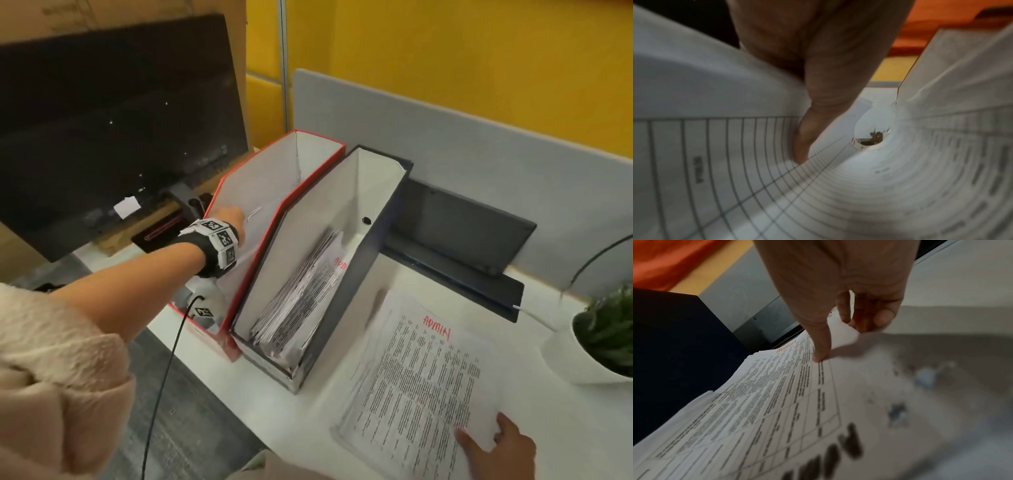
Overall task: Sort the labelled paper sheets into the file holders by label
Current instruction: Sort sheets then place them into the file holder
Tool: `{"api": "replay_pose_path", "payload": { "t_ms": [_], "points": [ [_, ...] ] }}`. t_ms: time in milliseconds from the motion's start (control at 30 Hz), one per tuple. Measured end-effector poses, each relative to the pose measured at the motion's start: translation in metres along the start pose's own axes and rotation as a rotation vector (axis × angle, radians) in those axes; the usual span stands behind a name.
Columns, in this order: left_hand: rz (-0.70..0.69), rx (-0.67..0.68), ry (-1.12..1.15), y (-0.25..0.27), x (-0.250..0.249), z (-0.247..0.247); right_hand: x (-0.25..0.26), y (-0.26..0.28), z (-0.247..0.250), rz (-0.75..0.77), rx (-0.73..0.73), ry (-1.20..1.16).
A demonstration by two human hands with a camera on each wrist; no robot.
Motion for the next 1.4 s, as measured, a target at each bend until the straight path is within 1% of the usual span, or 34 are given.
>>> {"api": "replay_pose_path", "payload": {
  "t_ms": [100, 133, 167, 233, 367, 467, 533, 600, 667, 700, 767, 800, 833, 867, 933, 1000, 1033, 1067, 1133, 1200, 1233, 1333, 1400],
  "points": [
    [-0.024, 0.084, -0.064, -0.003, 0.002, -0.013, -0.005, -0.001, -0.003, -0.019, 0.016, 0.008],
    [-0.029, 0.085, -0.089, -0.003, 0.003, -0.013, -0.007, -0.002, -0.003, -0.012, 0.016, 0.008],
    [-0.028, 0.058, -0.094, -0.002, 0.003, -0.009, -0.008, -0.002, -0.004, -0.001, 0.013, 0.009],
    [-0.034, -0.045, -0.037, 0.002, -0.003, 0.009, -0.009, -0.002, -0.005, 0.012, 0.012, 0.015],
    [-0.105, -0.258, 0.093, 0.021, -0.027, 0.059, -0.009, -0.004, -0.004, 0.010, 0.030, 0.059],
    [-0.185, -0.432, 0.280, 0.048, -0.050, 0.105, -0.009, -0.006, -0.006, 0.016, 0.046, 0.060],
    [-0.291, -0.532, 0.436, 0.073, -0.072, 0.133, -0.011, -0.008, -0.008, 0.021, 0.058, 0.064],
    [-0.428, -0.610, 0.588, 0.105, -0.100, 0.151, -0.012, -0.008, -0.009, 0.025, 0.067, 0.058],
    [-0.565, -0.628, 0.751, 0.140, -0.133, 0.155, -0.011, -0.006, -0.010, 0.029, 0.074, 0.057],
    [-0.630, -0.614, 0.823, 0.157, -0.150, 0.150, -0.011, -0.006, -0.011, 0.031, 0.076, 0.056],
    [-0.751, -0.542, 0.926, 0.185, -0.187, 0.125, -0.010, -0.004, -0.010, 0.037, 0.079, 0.050],
    [-0.795, -0.484, 0.940, 0.195, -0.206, 0.105, -0.009, -0.004, -0.010, 0.039, 0.084, 0.046],
    [-0.808, -0.411, 0.917, 0.200, -0.225, 0.080, -0.009, -0.003, -0.010, 0.039, 0.090, 0.043],
    [-0.781, -0.326, 0.860, 0.201, -0.240, 0.049, -0.009, -0.002, -0.009, 0.037, 0.095, 0.041],
    [-0.630, -0.115, 0.661, 0.186, -0.256, -0.023, -0.009, 0.000, -0.009, 0.034, 0.102, 0.042],
    [-0.468, 0.131, 0.425, 0.167, -0.255, -0.095, -0.008, 0.002, -0.008, 0.030, 0.107, 0.033],
    [-0.405, 0.223, 0.337, 0.162, -0.249, -0.121, -0.007, 0.003, -0.007, 0.027, 0.113, 0.026],
    [-0.356, 0.278, 0.283, 0.157, -0.243, -0.141, -0.007, 0.004, -0.007, 0.026, 0.123, 0.025],
    [-0.264, 0.320, 0.288, 0.150, -0.233, -0.164, -0.006, 0.006, -0.008, 0.024, 0.139, 0.040],
    [-0.177, 0.333, 0.398, 0.145, -0.226, -0.174, -0.005, 0.007, -0.006, 0.023, 0.134, 0.053],
    [-0.157, 0.337, 0.439, 0.143, -0.226, -0.176, -0.005, 0.007, -0.005, 0.022, 0.132, 0.055],
    [-0.158, 0.343, 0.484, 0.142, -0.231, -0.175, -0.004, 0.008, -0.005, 0.027, 0.140, 0.069],
    [-0.150, 0.307, 0.532, 0.142, -0.233, -0.170, -0.003, 0.010, -0.005, 0.029, 0.145, 0.084]
  ]
}}
Point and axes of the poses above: each hand's wrist, its own y-axis away from the middle knuckle, its own z-axis out of the back of the hand, x = y × z, the point moved 10 cm from there along -y, towards the middle knuckle, and after that the axes turned 2 degrees about -x, right-handed, at the moved point
